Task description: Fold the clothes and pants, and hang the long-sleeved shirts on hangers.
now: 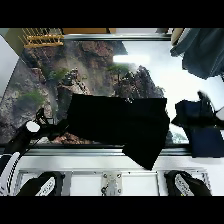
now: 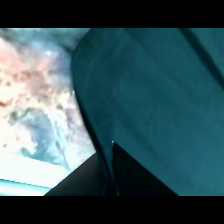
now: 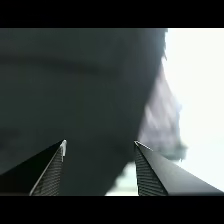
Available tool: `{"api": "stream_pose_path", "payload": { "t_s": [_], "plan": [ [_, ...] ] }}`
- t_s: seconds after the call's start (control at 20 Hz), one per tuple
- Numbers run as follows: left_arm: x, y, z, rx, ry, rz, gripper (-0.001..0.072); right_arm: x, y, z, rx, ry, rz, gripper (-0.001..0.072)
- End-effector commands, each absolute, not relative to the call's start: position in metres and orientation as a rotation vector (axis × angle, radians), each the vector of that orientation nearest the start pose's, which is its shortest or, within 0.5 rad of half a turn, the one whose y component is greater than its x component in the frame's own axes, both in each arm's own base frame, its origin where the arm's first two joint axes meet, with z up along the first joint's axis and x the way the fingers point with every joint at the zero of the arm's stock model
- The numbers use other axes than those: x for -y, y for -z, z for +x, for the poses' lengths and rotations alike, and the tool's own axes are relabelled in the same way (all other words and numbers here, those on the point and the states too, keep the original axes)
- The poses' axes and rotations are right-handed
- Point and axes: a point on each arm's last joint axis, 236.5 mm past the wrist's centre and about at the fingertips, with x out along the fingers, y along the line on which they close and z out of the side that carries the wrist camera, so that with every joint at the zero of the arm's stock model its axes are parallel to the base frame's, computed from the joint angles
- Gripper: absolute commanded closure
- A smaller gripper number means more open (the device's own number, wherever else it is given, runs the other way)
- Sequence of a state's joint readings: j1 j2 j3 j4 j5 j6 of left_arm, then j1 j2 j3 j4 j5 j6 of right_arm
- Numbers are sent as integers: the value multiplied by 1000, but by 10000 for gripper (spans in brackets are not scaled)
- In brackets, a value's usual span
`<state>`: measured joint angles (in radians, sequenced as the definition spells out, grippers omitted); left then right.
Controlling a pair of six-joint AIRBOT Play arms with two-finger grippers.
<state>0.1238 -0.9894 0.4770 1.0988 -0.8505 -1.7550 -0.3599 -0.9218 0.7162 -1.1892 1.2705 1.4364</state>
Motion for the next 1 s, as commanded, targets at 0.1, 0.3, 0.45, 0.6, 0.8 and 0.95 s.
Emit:
{"api": "stream_pose_path", "payload": {
  "t_s": [0.1,0.3,0.45,0.6,0.8,0.95],
  "plan": [
    [45,71,257,-1289,-99,-654,701,-24,95,163,-1617,39,739,239],
    [45,69,258,-1278,-97,-655,701,-44,102,159,-1646,-13,755,241],
    [46,76,257,-1306,-102,-665,701,-56,112,154,-1675,-20,717,241],
    [46,83,254,-1336,-110,-669,701,-70,119,153,-1702,-43,669,241],
    [46,82,255,-1329,-109,-667,701,-88,117,165,-1664,-83,694,243],
    [45,71,259,-1285,-98,-662,701,-90,117,170,-1643,-86,700,365]
  ]
}}
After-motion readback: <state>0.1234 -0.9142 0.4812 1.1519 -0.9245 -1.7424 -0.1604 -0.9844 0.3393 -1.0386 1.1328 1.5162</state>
